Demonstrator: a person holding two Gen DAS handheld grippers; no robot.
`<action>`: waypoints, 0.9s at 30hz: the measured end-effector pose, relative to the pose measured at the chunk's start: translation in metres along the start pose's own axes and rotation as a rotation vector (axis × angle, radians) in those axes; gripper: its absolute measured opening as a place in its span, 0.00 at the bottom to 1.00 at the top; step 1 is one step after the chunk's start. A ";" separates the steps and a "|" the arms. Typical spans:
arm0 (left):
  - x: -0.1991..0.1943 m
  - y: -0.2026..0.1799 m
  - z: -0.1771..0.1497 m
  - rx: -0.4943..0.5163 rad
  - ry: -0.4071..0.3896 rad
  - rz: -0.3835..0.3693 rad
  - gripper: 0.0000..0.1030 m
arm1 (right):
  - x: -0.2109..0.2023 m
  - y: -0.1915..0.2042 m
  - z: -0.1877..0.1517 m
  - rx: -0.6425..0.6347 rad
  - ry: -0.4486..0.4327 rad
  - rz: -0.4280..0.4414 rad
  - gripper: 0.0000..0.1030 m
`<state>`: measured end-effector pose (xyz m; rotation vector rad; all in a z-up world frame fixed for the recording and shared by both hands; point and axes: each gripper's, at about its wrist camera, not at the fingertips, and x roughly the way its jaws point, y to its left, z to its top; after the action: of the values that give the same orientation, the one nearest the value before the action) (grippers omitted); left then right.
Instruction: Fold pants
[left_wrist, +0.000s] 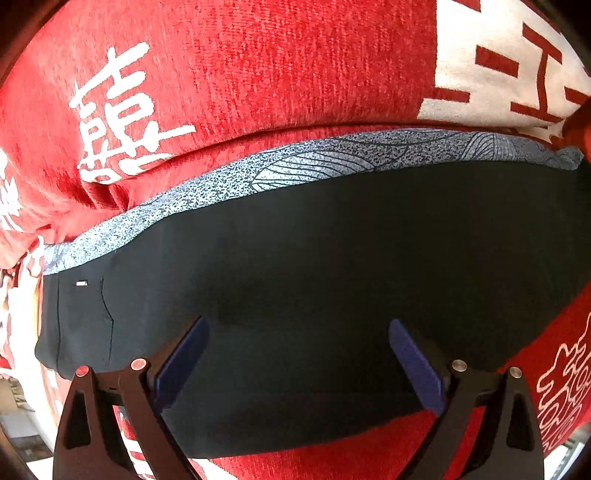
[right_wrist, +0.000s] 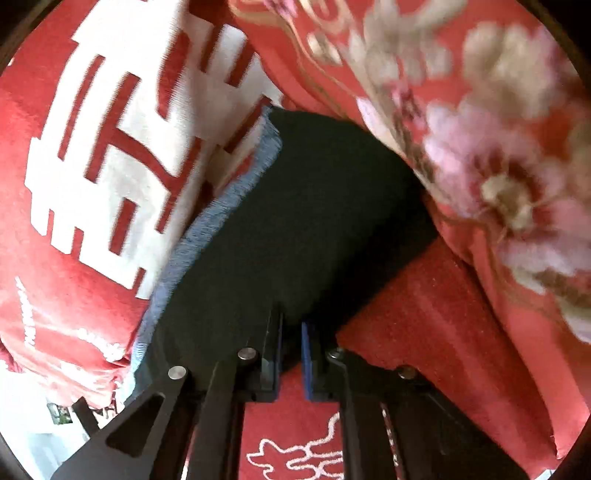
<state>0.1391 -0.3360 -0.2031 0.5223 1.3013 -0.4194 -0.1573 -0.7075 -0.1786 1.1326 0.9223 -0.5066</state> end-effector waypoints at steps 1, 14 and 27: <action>-0.003 -0.004 0.000 0.000 0.002 -0.002 0.97 | -0.001 0.001 -0.001 -0.023 0.001 -0.028 0.09; -0.028 0.002 -0.002 -0.037 0.023 -0.027 0.97 | -0.005 0.003 -0.037 -0.099 0.125 0.030 0.20; -0.033 -0.037 0.007 -0.008 0.052 -0.080 0.97 | 0.002 0.006 -0.055 -0.076 0.159 0.079 0.31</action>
<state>0.1165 -0.3699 -0.1742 0.4784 1.3769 -0.4692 -0.1712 -0.6546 -0.1842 1.1471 1.0220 -0.3177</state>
